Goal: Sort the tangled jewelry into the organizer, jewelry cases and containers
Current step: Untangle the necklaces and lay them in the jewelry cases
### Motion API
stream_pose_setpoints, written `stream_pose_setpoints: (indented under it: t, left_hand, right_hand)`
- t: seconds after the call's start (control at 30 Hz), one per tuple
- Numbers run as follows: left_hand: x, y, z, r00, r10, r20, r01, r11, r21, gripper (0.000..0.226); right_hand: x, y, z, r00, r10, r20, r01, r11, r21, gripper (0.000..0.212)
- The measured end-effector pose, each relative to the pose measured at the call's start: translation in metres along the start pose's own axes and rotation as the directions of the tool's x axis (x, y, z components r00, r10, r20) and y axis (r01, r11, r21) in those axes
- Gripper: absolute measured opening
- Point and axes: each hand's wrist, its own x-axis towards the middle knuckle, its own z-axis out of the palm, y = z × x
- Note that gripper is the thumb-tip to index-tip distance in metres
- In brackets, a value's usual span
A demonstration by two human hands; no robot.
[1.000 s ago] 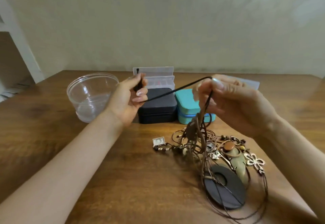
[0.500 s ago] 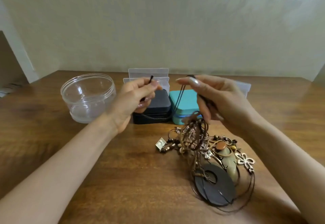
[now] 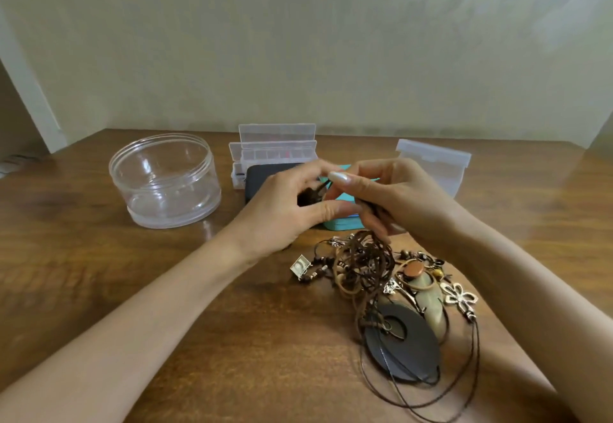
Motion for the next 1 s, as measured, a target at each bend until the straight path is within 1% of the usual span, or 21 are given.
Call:
stream_pose_setpoints:
  t: [0.07,0.13,0.17,0.23,0.3,0.37,0.43,0.5,0.57,0.6,0.67,0.73,0.8,0.9,1.0]
  left_hand:
    - [-0.001,0.002,0.000,1.000,0.031,-0.002,-0.031,0.997,0.071,0.034]
    - [-0.001,0.003,-0.001,0.998,0.033,-0.052,-0.031,0.999,0.034,0.028]
    - [0.000,0.004,-0.002,0.996,0.021,-0.089,-0.023,0.999,-0.028,0.029]
    - [0.002,0.006,-0.009,0.982,-0.039,-0.185,-0.009,0.967,-0.253,0.035]
    - [0.005,0.006,-0.020,0.953,-0.104,-0.284,-0.048,0.875,-0.481,0.036]
    - [0.007,0.005,-0.029,0.927,-0.149,-0.345,-0.104,0.781,-0.616,0.035]
    - [0.008,0.004,-0.031,0.911,-0.176,-0.373,-0.141,0.717,-0.683,0.036]
    - [0.008,0.002,-0.030,0.897,-0.209,-0.389,-0.152,0.682,-0.716,0.037]
    - [0.007,0.001,-0.029,0.882,-0.251,-0.400,-0.144,0.664,-0.734,0.037]
    - [0.007,0.001,-0.029,0.873,-0.269,-0.408,-0.140,0.661,-0.737,0.036]
    - [0.008,0.003,-0.031,0.854,-0.287,-0.433,-0.138,0.678,-0.722,0.035]
    - [0.008,0.004,-0.029,0.842,-0.288,-0.456,-0.127,0.716,-0.686,0.034]
    - [0.008,0.003,-0.027,0.843,-0.296,-0.449,-0.095,0.740,-0.666,0.037]
    - [0.006,0.004,-0.023,0.869,-0.300,-0.393,-0.038,0.752,-0.658,0.035]
    - [0.004,0.004,-0.020,0.888,-0.290,-0.358,0.003,0.781,-0.624,0.033]
  right_hand:
    - [0.001,0.001,0.000,1.000,-0.025,0.001,0.025,1.000,-0.009,0.025]
    - [0.001,0.001,-0.002,0.999,-0.037,0.025,0.036,0.999,0.028,0.021]
    - [0.001,0.001,-0.004,0.999,-0.028,0.037,0.026,0.998,0.065,0.022]
    - [0.002,0.001,-0.009,0.998,0.007,0.061,-0.014,0.994,0.104,0.026]
    - [0.003,0.002,-0.011,0.996,0.032,0.083,-0.037,0.997,0.066,0.023]
    - [0.003,0.005,-0.010,0.995,0.052,0.089,-0.055,0.998,0.031,0.021]
    - [0.004,0.006,-0.008,0.992,0.067,0.102,-0.070,0.997,0.027,0.018]
    - [0.003,0.007,-0.007,0.990,0.065,0.126,-0.069,0.997,0.033,0.022]
    - [0.003,0.007,-0.008,0.990,0.054,0.133,-0.060,0.998,0.038,0.028]
    - [0.003,0.007,-0.008,0.990,0.052,0.129,-0.058,0.997,0.043,0.026]
    - [0.004,0.008,-0.009,0.992,0.052,0.119,-0.060,0.996,0.065,0.025]
    - [0.003,0.008,-0.010,0.994,0.057,0.094,-0.065,0.994,0.085,0.025]
    - [0.004,0.008,-0.009,0.998,0.027,0.064,-0.034,0.993,0.117,0.021]
    - [0.006,0.010,-0.008,0.997,-0.067,0.034,0.060,0.986,0.155,0.021]
    - [0.007,0.010,-0.007,0.996,-0.082,-0.032,0.087,0.973,0.214,0.022]
